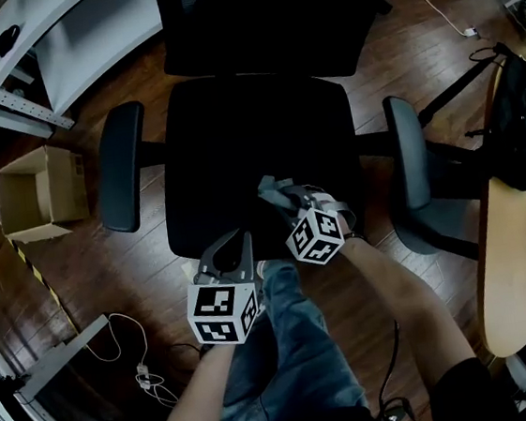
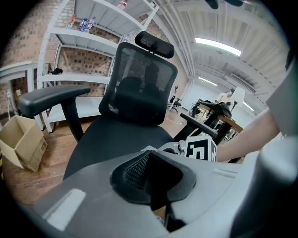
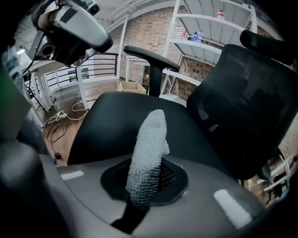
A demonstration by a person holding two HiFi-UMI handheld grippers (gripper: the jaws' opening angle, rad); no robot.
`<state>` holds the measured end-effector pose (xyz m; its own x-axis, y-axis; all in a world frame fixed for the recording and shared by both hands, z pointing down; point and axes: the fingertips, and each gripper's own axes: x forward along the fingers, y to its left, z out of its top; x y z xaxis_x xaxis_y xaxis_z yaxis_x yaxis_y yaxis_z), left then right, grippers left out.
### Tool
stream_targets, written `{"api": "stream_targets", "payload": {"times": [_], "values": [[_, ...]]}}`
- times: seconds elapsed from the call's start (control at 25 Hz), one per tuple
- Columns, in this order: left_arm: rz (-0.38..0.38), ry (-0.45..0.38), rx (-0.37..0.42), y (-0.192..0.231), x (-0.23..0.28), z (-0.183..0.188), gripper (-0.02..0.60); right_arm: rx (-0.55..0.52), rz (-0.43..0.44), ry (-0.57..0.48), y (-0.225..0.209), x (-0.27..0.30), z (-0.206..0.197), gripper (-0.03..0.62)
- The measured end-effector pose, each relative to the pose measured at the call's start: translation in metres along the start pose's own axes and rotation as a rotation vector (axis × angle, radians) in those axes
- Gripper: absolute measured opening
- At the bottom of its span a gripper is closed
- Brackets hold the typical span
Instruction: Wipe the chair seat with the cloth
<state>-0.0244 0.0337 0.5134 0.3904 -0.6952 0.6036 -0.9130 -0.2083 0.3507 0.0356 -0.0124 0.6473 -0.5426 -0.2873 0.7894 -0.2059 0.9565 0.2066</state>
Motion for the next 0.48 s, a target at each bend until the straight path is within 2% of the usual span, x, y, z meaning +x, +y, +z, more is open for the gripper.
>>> {"api": "stream_targets", "payload": {"times": [0.24, 0.48], "values": [[-0.013, 0.003, 0.010, -0.013, -0.015, -0.022, -0.002, 0.038, -0.012, -0.026, 0.049, -0.021, -0.006, 0.012], [-0.021, 0.017, 0.011, -0.023, -0.020, -0.039, -0.002, 0.054, 0.031, -0.040, 0.101, -0.038, -0.007, 0.014]]}}
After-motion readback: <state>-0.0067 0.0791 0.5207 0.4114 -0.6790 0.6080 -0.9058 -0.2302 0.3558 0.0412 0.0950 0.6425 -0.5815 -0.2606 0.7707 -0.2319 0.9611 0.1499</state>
